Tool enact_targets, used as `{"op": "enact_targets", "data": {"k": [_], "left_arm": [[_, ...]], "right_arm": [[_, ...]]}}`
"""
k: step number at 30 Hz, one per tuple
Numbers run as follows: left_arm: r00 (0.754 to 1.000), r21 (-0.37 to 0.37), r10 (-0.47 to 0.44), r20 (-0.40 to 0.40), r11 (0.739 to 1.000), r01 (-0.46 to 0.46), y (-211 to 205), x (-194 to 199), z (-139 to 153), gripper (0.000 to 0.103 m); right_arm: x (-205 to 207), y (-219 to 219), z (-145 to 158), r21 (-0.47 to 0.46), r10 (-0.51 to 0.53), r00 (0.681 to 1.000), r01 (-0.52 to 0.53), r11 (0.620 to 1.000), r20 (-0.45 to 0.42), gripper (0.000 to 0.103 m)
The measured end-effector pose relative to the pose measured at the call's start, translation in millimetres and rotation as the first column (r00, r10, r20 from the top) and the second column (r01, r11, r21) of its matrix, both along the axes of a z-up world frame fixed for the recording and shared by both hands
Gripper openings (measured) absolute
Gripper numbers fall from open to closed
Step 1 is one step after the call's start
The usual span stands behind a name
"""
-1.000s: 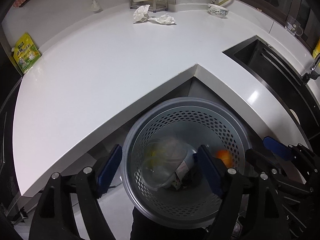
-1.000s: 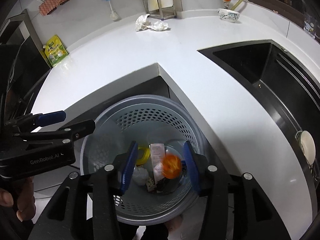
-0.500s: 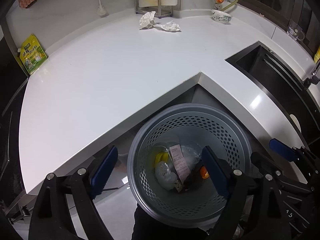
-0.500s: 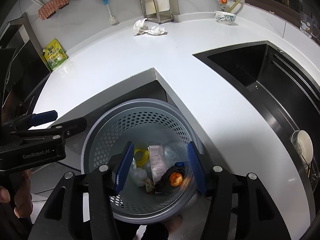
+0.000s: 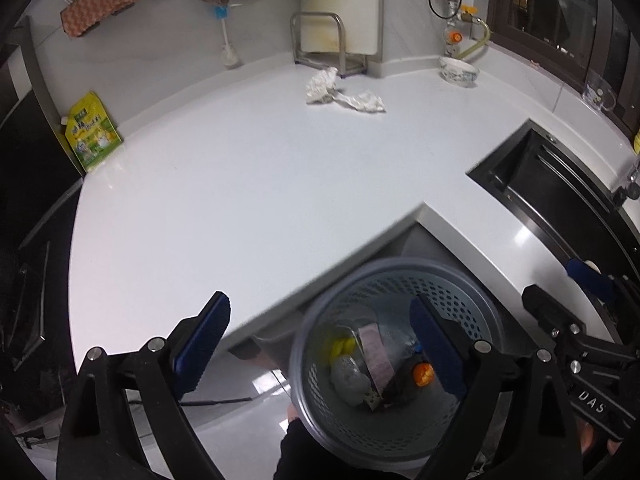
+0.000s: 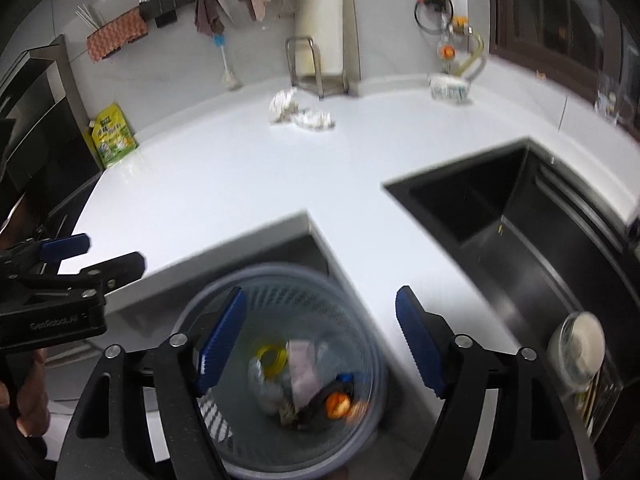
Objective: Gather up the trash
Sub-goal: 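Move both open tools back to the crumpled tissues on the counter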
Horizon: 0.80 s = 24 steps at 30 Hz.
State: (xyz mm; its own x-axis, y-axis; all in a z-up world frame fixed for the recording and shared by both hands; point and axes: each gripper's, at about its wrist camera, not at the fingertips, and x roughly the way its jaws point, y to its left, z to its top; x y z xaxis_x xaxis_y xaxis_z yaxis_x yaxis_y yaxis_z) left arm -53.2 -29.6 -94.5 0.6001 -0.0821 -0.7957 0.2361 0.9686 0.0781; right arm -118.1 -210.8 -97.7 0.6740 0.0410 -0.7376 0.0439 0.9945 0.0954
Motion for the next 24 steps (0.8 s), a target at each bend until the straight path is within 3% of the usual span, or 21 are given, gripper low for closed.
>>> {"op": "enact_targets", "data": {"k": [8,12,17,24], "left_arm": [[0.996,0.008,0.030,0.081,0.999,-0.031,9,64,23,0.094],[0.996,0.005,0.023,0.087,1.000,-0.024,12,110,23,0.094],[0.996,0.002,0.004,0.087,1.000,-0.004,16,163,17,0.094],[0.998,0.001,-0.018,0.065,1.000,0.018,16,231,-5,0.094]], "right_arm": [[74,9,28,-0.146,-0.136,0.988,0.144,0.979,0.067,0.080],[117,10,30,-0.157,-0.178,0.982,0.184,0.970,0.057,0.080],[169,12,21,-0.152,-0.222,0.975,0.222,0.963,0.021,0.080],[242,13,-8,-0.143,-0.184,0.981,0.175,0.974,-0.055,0.080]]}}
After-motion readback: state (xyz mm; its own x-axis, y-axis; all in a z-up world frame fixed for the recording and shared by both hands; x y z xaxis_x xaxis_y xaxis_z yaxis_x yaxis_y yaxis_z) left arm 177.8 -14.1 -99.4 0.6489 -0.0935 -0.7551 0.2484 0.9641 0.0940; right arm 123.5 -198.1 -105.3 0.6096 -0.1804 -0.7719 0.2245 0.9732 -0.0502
